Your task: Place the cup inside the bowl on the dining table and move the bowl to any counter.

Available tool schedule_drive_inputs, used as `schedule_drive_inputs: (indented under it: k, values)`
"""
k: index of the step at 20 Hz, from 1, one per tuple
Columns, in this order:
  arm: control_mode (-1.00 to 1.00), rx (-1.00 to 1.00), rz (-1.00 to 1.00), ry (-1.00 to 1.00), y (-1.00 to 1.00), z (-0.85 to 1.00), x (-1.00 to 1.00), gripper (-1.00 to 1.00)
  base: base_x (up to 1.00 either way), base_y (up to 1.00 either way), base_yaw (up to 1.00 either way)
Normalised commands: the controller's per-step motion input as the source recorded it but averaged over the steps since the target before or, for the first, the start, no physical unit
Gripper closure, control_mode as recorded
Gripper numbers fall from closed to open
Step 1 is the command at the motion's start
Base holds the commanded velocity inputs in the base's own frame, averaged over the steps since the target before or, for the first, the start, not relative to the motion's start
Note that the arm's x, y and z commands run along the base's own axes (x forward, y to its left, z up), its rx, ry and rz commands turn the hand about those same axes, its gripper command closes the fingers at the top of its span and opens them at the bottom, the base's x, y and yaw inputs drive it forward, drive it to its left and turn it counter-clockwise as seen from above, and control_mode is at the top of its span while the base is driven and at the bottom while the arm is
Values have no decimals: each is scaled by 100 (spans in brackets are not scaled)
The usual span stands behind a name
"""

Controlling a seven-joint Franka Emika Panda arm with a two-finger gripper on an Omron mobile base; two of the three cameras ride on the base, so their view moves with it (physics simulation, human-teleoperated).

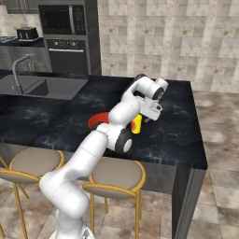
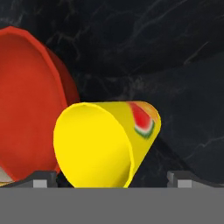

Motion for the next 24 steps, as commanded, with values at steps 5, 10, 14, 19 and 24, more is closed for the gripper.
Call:
schedule_drive_inputs:
  k: [5,10,14,19,24]
  values:
    - [-100,0,0,0,0,-10,0,-100,0,0,0]
    - [-100,0,0,0,0,-12,0,-100,0,0,0]
    - [-100,0,0,0,0,-15,0,-100,0,0,0]
    - [-100,0,0,0,0,-18,0,-100,0,0,0]
    - [-100,0,0,0,0,-5,0,-100,0,0,0]
